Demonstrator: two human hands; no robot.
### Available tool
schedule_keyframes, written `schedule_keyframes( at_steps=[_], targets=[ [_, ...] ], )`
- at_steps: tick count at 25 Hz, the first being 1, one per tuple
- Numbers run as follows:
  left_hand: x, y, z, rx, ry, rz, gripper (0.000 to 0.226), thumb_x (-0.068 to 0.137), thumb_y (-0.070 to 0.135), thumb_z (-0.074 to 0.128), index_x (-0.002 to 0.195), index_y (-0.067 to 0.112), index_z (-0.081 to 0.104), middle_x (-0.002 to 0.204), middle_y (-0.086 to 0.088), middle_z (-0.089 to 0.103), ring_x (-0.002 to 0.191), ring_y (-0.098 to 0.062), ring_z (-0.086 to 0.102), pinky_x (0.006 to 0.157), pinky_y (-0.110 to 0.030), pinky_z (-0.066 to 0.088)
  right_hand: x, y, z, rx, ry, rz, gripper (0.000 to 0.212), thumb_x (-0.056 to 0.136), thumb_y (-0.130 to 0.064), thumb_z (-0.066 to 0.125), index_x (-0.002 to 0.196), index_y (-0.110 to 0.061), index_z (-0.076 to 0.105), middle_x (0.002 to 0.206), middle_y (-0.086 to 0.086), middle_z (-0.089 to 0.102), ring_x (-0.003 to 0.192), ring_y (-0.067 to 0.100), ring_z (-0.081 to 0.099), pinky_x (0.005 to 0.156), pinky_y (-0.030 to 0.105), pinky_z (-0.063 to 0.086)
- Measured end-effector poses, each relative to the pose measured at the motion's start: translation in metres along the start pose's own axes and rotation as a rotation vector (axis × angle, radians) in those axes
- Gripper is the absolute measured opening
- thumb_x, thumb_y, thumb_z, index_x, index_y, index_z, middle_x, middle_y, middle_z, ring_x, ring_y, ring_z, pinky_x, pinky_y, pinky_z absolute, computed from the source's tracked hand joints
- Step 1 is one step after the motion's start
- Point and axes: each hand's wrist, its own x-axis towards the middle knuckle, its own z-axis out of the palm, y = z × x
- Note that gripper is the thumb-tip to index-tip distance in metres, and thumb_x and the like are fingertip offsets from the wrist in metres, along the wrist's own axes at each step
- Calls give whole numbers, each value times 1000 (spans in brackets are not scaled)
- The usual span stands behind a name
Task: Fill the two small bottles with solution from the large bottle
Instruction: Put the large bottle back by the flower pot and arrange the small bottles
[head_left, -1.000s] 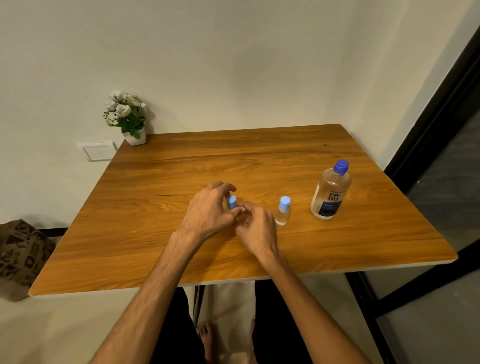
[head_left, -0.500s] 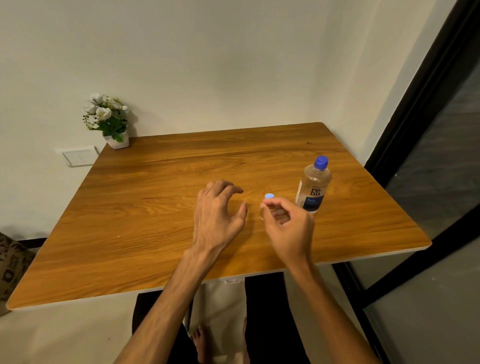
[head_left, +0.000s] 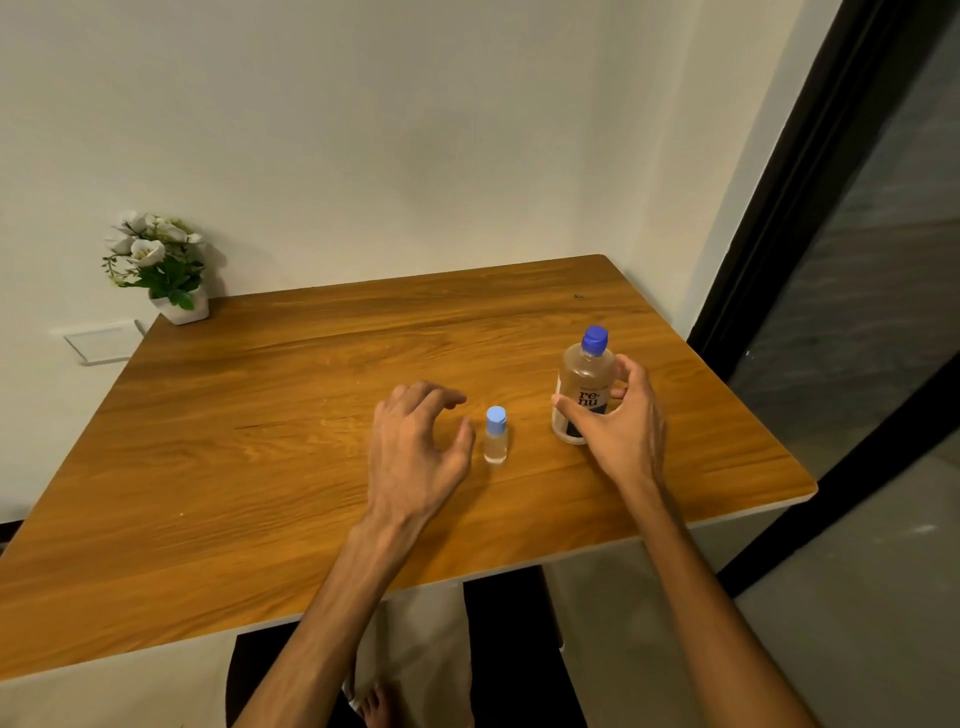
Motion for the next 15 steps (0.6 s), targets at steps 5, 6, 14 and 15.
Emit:
schedule_keyframes(
  at_steps=[5,6,14,15],
  targets=[
    [10,-21,-21,-14,74,-31,20,85,26,69,102,18,76,101,5,73,97,-20,65,83,-45,52,19,-26,18,30,-69,-71,77,73,-42,94,138,-22,58,137,2,68,124,23,64,100,39,52],
    [15,-26,-25,-13,83,-34,21,85,26,69,102,18,76,101,5,73,97,-19,65,83,-44,52,23,-40,23,44,-94,-102,77,73,-41,94,139,-23,58,138,1,68,122,20,64,97,34,51],
    [75,-101,-59,-2,67,-224,31,86,40,61,106,20,76,102,6,72,93,-11,63,80,-39,56,71,-191,137,81,-366,-306,80,75,-44,92,143,-17,58,138,2,69,116,20,69,83,27,49],
    [78,-115,-63,5,64,-250,30,86,39,62,106,21,75,101,6,71,93,-12,63,79,-40,57,77,-209,161,65,-410,-312,81,76,-44,91,144,-16,57,136,3,69,114,21,70,81,27,50]
  ],
)
